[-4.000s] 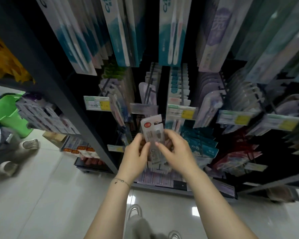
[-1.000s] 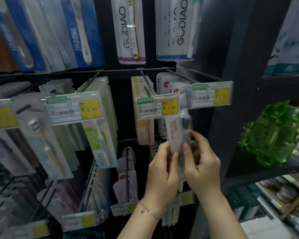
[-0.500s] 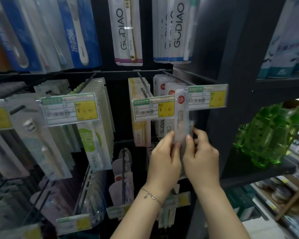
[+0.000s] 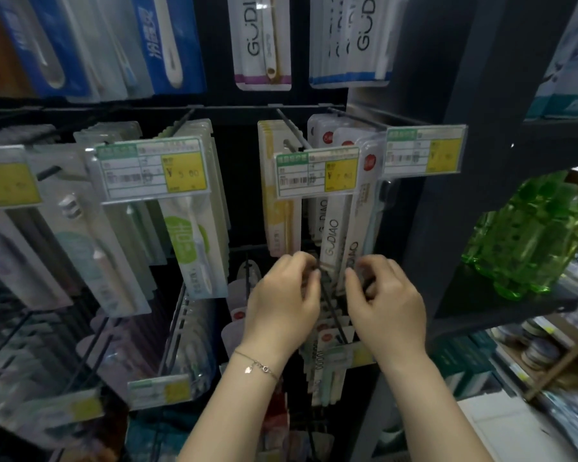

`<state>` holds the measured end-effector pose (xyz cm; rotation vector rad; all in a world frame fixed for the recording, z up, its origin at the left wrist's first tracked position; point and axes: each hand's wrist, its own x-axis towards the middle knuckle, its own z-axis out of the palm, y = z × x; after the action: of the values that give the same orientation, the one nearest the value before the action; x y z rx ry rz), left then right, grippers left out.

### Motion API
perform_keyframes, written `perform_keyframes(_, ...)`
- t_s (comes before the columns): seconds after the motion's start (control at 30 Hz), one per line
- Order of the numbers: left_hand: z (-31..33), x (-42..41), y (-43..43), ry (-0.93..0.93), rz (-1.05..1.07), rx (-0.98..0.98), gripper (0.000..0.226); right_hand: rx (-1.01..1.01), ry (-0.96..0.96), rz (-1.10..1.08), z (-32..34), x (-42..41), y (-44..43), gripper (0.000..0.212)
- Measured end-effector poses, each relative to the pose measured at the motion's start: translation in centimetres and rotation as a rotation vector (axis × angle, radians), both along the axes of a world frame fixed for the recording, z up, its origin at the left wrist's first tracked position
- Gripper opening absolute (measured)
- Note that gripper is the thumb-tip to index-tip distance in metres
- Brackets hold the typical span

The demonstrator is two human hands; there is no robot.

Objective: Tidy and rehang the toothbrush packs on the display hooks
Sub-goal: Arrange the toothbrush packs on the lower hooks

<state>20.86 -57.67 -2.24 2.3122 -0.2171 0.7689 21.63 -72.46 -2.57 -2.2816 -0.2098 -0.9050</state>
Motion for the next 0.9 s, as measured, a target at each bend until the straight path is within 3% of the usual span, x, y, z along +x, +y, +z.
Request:
perform_keyframes(0.3,-2.3,-3.0,5.0,0.094,0.138,0.184,0.023,-0.059,-0.041,0.131,-2.8,-0.5,-1.0,0.011)
perform_keyframes(0.4,-3.3,-4.4,5.8,0.102,0.162,0.22,0.017,-0.073,-0.05,0.167,-3.8,-0.8,-0.7,0.018)
perform_keyframes(0.7,-7.0,-9.5,5.9,0.039,0.133,0.396,0.008,-0.1,-0.162,0.185,-6.7,-4.0,1.0,0.012)
perform_keyframes(0.9,-11.2,-12.5,6.5,0.204,0.108,0.462,0.012,-0.134,-0.15,0.274,-9.4,-6.3,2.8,0.011)
